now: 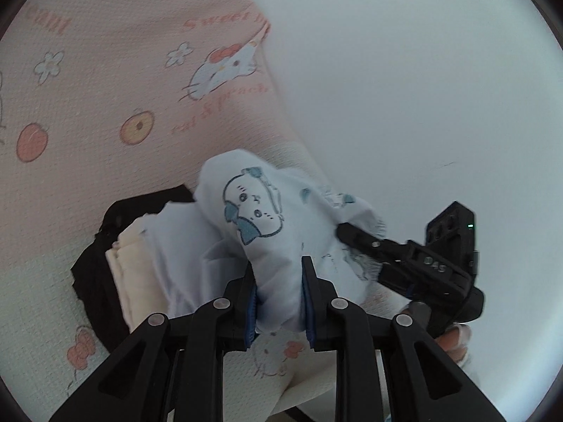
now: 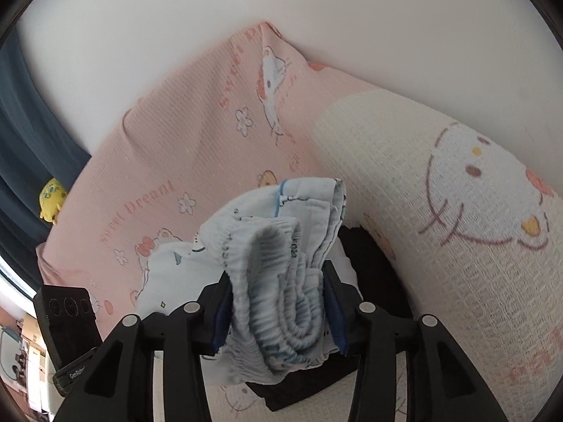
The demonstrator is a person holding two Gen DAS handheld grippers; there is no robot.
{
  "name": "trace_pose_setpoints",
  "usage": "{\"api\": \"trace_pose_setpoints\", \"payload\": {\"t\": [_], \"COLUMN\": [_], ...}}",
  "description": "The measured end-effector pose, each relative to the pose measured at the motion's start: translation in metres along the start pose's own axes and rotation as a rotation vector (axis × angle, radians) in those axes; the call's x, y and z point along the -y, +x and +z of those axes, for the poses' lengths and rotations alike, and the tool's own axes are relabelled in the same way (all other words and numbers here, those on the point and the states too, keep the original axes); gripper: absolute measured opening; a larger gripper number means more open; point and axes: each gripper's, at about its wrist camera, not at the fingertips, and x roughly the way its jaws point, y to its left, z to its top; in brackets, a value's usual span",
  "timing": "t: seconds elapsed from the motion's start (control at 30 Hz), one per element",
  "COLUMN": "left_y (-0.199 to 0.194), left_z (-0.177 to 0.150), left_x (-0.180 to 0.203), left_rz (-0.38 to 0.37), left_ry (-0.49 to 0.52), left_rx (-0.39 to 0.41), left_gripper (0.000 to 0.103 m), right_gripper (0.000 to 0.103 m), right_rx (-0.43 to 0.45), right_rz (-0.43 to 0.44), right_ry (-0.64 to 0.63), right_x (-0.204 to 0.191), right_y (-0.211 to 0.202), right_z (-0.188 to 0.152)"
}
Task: Fold clothes
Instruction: 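Lift the folded pajama with both grippers and carry it onto the clothes stack, then lower the pajama onto the stack with both grippers and adjust it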
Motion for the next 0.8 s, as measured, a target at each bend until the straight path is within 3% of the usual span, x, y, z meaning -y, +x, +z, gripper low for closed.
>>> {"api": "trace_pose_setpoints", "payload": {"t": [0.07, 0.17, 0.3, 0.4, 0.53, 0.57, 0.67, 0.8], "left_y": [0.002, -0.002, -0.008, -0.011, -0.006, -0.003, 0.006, 0.016], "left_z": [-0.003, -0.004, 0.003, 0.011, 0.023, 0.025, 0.03, 0.032], "left_x": [-0.003, 0.0, 0.011, 0.014, 0.009, 0.007, 0.002, -0.011], "left_rz": [0.009, 0.028, 0.092, 0.091, 0.133, 0.14, 0.127, 0.075], "left_ry": [-0.023, -0.041, 0.001, 0.021, 0.023, 0.023, 0.018, -0.071], "left_rx": [-0.012, -0.002, 0.036, 0.051, 0.039, 0.027, 0.013, 0.015], "left_gripper": [0.023, 0.032, 0.061, 0.062, 0.062, 0.062, 0.062, 0.059], "right_gripper": [0.056, 0.058, 0.064, 0.066, 0.065, 0.064, 0.041, 0.029], "right_rx": [0.0, 0.026, 0.1, 0.13, 0.13, 0.128, 0.129, 0.104], "right_rz": [-0.007, -0.002, 0.012, 0.034, -0.01, -0.008, 0.001, 0.001], "right_ry": [0.003, -0.018, -0.07, -0.103, -0.145, -0.143, -0.14, -0.143], "right_x": [0.003, 0.0, -0.01, -0.015, -0.019, -0.018, -0.017, -0.017], "right_y": [0.0, -0.005, -0.021, -0.029, -0.031, -0.031, -0.028, -0.016], "right_z": [-0.002, -0.001, 0.008, 0.015, 0.018, 0.018, 0.021, 0.028]}}
